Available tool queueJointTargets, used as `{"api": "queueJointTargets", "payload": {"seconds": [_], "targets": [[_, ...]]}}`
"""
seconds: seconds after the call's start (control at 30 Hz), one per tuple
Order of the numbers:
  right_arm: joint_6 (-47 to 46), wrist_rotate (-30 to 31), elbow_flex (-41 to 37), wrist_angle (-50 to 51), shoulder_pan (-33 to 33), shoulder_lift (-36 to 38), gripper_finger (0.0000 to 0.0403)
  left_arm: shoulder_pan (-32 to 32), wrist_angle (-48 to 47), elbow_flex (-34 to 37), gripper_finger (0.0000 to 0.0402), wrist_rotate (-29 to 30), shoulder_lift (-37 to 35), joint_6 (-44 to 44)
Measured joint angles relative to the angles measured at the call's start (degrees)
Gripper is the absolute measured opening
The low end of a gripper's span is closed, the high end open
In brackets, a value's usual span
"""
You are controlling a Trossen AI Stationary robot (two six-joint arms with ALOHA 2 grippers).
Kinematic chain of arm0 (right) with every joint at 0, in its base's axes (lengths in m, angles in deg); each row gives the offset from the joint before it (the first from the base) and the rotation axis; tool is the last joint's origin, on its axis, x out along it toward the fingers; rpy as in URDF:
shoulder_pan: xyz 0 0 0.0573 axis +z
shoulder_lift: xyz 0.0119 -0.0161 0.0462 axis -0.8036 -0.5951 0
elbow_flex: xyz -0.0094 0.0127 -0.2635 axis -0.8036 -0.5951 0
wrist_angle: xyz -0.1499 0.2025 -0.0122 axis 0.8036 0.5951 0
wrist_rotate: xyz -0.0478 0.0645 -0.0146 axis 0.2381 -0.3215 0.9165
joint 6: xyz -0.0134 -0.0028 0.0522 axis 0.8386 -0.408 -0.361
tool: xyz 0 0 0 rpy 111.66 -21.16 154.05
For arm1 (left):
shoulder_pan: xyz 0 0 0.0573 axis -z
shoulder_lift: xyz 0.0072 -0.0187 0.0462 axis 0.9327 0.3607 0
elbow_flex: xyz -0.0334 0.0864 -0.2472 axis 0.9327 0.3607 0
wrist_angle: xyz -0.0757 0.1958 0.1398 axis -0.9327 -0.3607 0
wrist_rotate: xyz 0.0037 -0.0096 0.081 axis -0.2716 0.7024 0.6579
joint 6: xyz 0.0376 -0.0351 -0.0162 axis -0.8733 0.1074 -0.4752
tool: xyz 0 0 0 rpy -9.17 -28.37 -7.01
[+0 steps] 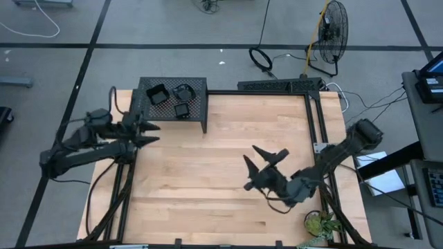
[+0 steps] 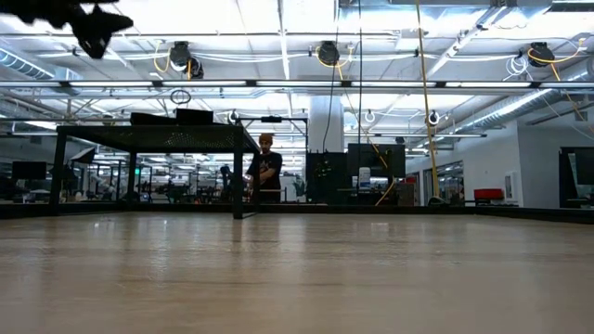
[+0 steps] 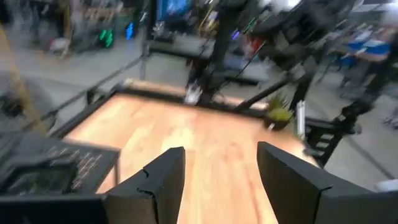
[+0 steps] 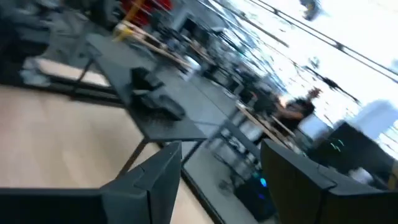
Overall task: Pick & Place Mini shaped plates
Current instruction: Return to Home Position
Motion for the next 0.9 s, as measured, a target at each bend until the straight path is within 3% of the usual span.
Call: {"api": "queueJointTargets", "payload": {"seconds": [0.17,0.27,0.37,0.5,0.6,0.9], "targets": [[-17.7,-11.8,-15.8,2.1,-1.3,9.3,0.0208,0.4,18.3,15.4,0.0200,-9.5,-6.3,1.8],[-29.1,-29.2,-26.0,1.7,-4.8,18.7,0.0208,0.4,22.9,19.6,0.0203,-10.2,-10.4,2.1],[-40.2,-48.8,-33.8,1.8,-12.3,26.0,0.0208,0.4,20.9,20.3,0.0203,-8.9,-12.4,0.6],[-45.0,-62.2,-40.9,1.7,-22.1,30.4,0.0208,0.4,19.2,20.1,0.0199,-9.8,-12.4,-2.0],[-44.4,-66.7,-44.0,-1.1,-25.2,34.4,0.0208,0.7,17.9,20.2,0.0198,-10.5,-12.3,-4.0],[-42.0,-65.8,-54.5,0.7,-27.1,55.1,0.0208,0.9,15.8,20.1,0.0198,-11.0,-12.3,-5.2]]}}
